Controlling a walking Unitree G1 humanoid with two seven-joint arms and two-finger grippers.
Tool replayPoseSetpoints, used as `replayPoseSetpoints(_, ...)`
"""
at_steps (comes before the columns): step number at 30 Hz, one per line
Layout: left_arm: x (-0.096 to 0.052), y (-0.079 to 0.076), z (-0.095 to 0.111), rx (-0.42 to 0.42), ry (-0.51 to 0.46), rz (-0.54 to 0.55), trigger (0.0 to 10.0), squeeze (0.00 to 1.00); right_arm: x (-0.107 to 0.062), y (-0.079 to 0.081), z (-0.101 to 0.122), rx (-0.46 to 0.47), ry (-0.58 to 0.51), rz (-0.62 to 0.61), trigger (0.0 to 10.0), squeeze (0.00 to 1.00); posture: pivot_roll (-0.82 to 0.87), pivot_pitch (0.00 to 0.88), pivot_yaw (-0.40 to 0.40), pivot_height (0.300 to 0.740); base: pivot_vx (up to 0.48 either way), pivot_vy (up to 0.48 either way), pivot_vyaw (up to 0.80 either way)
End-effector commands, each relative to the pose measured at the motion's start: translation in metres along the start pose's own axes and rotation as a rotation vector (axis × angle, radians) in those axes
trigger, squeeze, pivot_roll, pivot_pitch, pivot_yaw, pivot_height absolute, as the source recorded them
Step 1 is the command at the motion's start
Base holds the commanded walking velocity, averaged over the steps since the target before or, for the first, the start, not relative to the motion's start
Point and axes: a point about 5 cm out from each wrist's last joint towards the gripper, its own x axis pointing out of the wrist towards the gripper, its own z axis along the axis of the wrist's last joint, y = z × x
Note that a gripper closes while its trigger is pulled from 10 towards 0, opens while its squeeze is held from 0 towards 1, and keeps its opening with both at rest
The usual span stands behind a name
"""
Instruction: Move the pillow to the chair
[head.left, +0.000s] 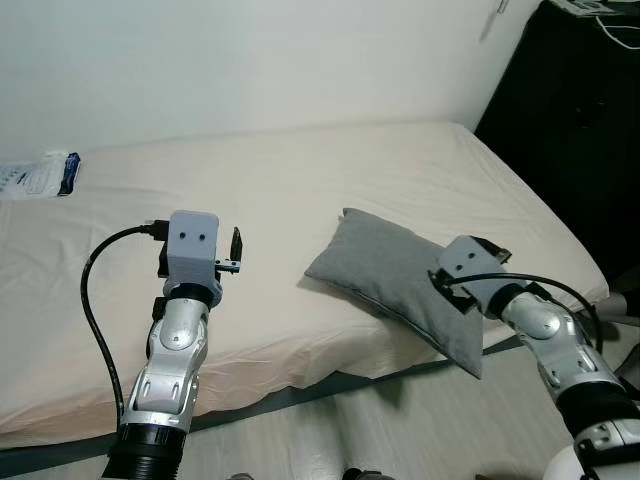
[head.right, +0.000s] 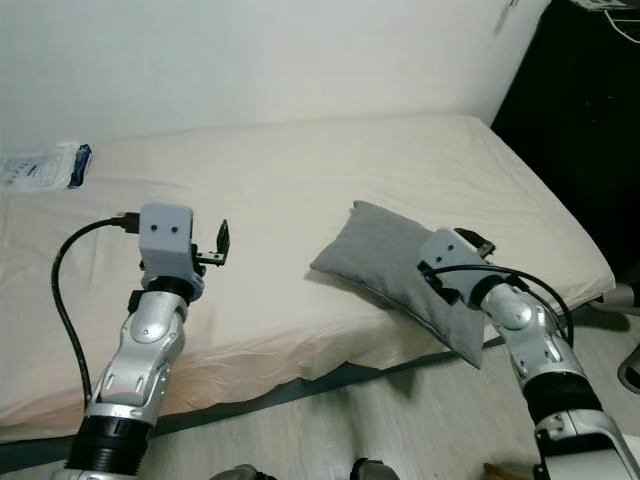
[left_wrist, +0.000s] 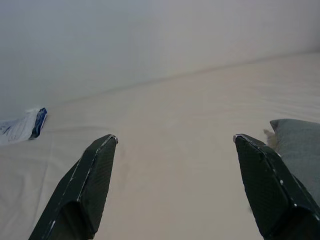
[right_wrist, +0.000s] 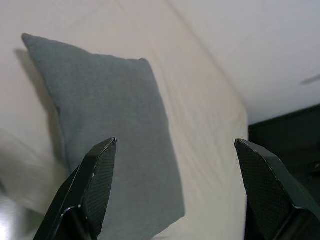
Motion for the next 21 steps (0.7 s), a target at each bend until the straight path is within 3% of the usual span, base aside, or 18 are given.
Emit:
replayPoseSetpoints(1, -0.003, -0.001, -0.002, -0.008, 0.015, -0.001, 10.0, 0.0, 0.002, 0.004, 0.0, -0.021, -0.005, 0.011, 10.0, 0.0, 0.02, 0.128, -0.026, 0.74, 0.0, 0.0, 0.0)
replayPoseSetpoints(8, -0.002, -0.005, -0.002, 0.006, 0.013, -0.027, 10.0, 0.0, 0.011, 0.012, 0.003, -0.012, -0.022, 0.072, 10.0, 0.0, 0.03, 0.13, -0.027, 0.74, 0.0, 0.0, 0.0)
replayPoseSetpoints(12, -0.005, -0.013, -0.012, 0.027, 0.055, -0.139, 10.0, 0.0, 0.017, 0.013, 0.013, 0.018, -0.089, 0.094, 10.0, 0.0, 0.02, 0.13, -0.028, 0.74, 0.0, 0.0, 0.0)
replayPoseSetpoints(16, -0.007, -0.015, -0.018, 0.042, 0.086, -0.182, 10.0, 0.0, 0.019, 0.01, 0.018, 0.06, -0.121, 0.058, 10.0, 0.0, 0.02, 0.131, -0.026, 0.74, 0.0, 0.0, 0.0)
replayPoseSetpoints(19, -0.007, -0.015, -0.019, 0.045, 0.09, -0.186, 10.0, 0.0, 0.02, 0.01, 0.018, 0.05, -0.116, 0.034, 10.0, 0.0, 0.02, 0.131, -0.026, 0.74, 0.0, 0.0, 0.0)
replayPoseSetpoints(21, -0.006, -0.015, -0.019, 0.03, 0.087, -0.169, 10.0, 0.0, 0.022, 0.018, 0.015, -0.029, -0.081, 0.059, 10.0, 0.0, 0.02, 0.128, -0.029, 0.74, 0.0, 0.0, 0.0)
